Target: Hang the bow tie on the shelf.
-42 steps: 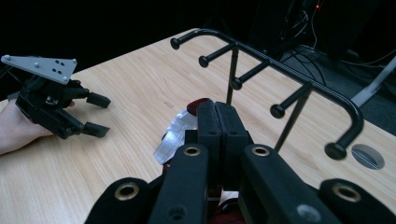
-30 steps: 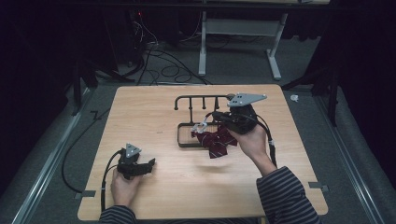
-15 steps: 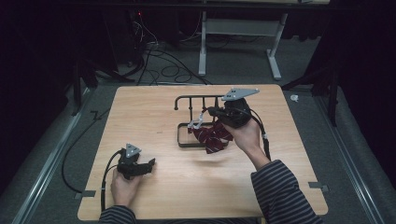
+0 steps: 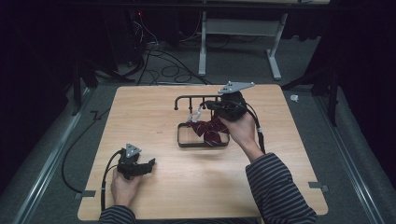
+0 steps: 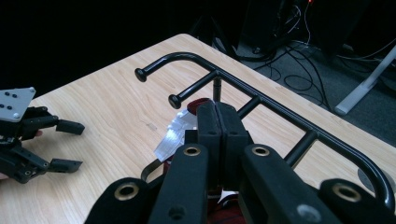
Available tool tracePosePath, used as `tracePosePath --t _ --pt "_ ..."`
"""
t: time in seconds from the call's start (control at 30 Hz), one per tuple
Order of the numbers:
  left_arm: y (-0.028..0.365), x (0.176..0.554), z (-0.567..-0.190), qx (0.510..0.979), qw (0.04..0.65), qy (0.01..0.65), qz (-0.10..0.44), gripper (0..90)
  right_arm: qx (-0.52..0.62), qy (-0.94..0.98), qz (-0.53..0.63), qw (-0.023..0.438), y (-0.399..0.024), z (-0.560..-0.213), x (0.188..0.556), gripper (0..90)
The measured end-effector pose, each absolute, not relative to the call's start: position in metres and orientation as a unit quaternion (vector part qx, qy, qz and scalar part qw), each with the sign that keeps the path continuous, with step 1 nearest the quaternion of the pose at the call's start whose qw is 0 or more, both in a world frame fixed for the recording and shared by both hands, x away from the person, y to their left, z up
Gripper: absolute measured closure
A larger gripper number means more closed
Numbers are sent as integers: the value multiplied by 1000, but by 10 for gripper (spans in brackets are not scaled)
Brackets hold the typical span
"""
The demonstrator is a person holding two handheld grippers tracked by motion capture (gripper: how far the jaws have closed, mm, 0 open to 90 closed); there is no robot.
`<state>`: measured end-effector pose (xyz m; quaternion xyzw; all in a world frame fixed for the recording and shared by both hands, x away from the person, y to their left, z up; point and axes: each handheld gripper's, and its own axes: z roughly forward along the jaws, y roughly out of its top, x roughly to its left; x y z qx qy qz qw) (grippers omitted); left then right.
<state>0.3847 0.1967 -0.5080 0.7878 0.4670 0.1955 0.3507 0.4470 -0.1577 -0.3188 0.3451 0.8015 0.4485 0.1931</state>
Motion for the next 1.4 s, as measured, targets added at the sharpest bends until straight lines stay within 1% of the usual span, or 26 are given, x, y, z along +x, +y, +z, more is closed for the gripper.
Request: tracePosePath --t 0.43,0.6,0.8,1.4 --pt "197 385 -508 788 351 467 196 223 360 797 442 198 -157 -321 461 900" --pt "197 385 -508 787 352 467 196 224 373 793 441 192 -157 -324 469 900" --pt "197 385 -508 788 351 467 196 224 375 796 431 199 -153 -326 475 900" --pt "197 385 -508 788 351 466 196 223 383 806 402 207 -148 -331 482 900"
